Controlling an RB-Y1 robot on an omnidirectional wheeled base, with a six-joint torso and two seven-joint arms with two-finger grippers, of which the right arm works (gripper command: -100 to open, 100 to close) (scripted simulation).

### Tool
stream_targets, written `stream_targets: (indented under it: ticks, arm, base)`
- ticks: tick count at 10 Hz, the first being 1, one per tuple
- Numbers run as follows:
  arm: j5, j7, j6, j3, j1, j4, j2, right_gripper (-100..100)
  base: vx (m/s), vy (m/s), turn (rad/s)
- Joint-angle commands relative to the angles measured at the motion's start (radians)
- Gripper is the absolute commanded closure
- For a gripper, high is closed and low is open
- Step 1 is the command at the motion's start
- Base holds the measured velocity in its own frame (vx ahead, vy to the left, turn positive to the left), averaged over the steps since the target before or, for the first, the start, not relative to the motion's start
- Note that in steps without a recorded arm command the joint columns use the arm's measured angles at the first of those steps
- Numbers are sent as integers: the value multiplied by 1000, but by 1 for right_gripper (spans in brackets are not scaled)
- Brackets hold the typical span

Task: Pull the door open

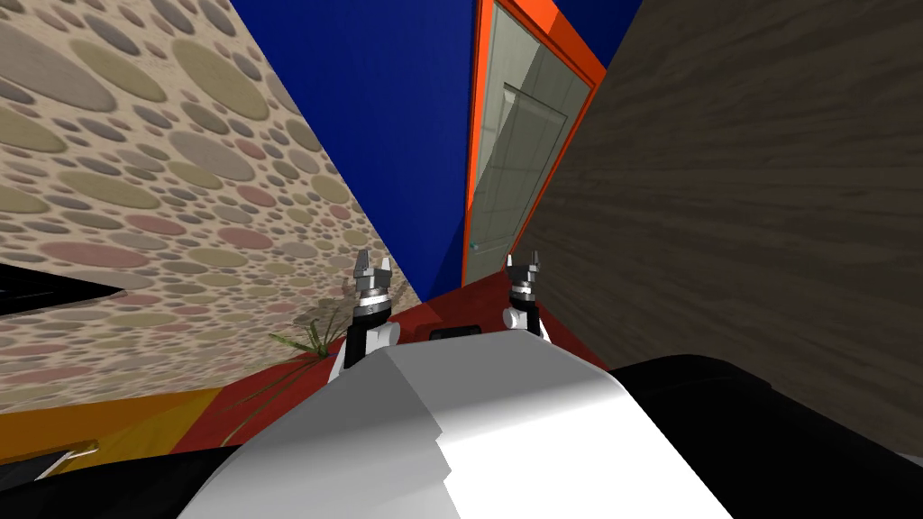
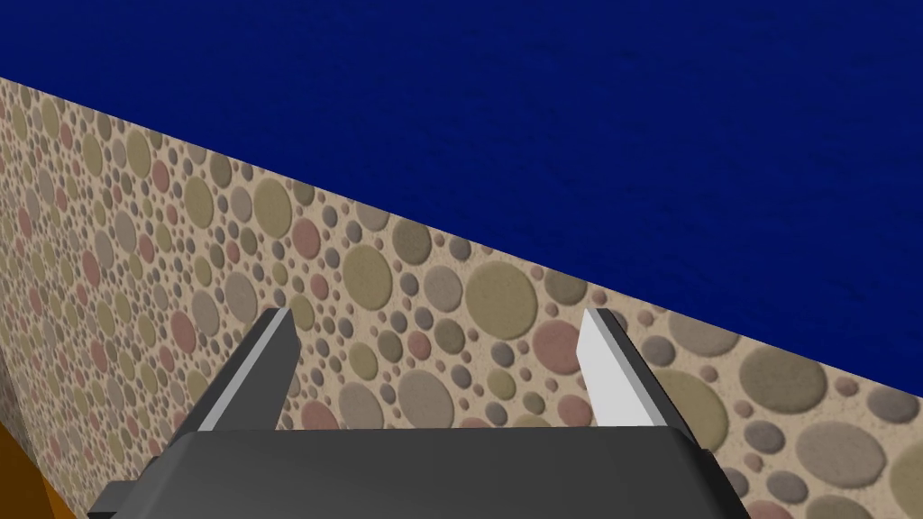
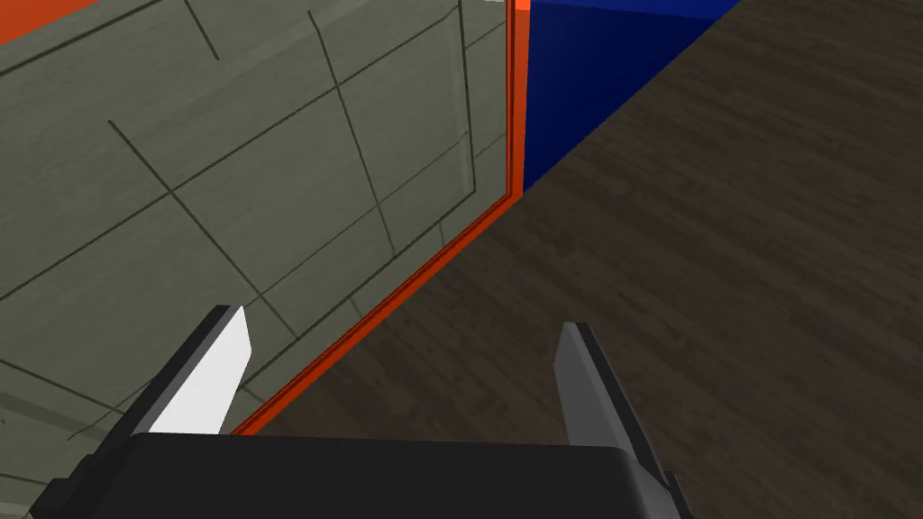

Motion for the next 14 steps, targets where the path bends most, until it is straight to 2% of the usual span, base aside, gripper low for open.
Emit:
stream_targets:
  ticks: [1, 2, 3, 5, 6, 8, 9, 10, 11, 13, 14]
  arm:
    - [-12, -41, -11, 14, -6, 41, -11, -100]
    - [-23, -70, -19, 22, -17, 76, -20, -100]
    - [-23, -74, -19, 22, -17, 78, -20, -100]
    - [-48, -140, -36, 42, -42, 152, -41, -100]
    - [-48, -148, -36, 42, -42, 159, -41, -100]
    - [-73, -211, -54, 62, -67, 225, -62, -100]
    - [-73, -224, -54, 62, -67, 242, -62, -100]
    - [-87, -260, -63, 72, -80, 272, -73, -100]
    - [-87, -263, -63, 72, -80, 285, -73, -100]
    - [-113, -327, -81, 93, -106, 351, -94, -100]
    - [-113, -342, -81, 93, -106, 373, -94, -100]
  base:
    - [54, -35, 90]
    - [59, -47, 158]
    - [59, -43, 52]
    - [68, -47, 133]
    - [43, -47, 54]
    - [51, -50, 115]
    - [56, -54, 79]
    - [53, -50, 111]
    - [38, -42, 51]
    - [53, -57, 139]
    - [49, -60, 62]
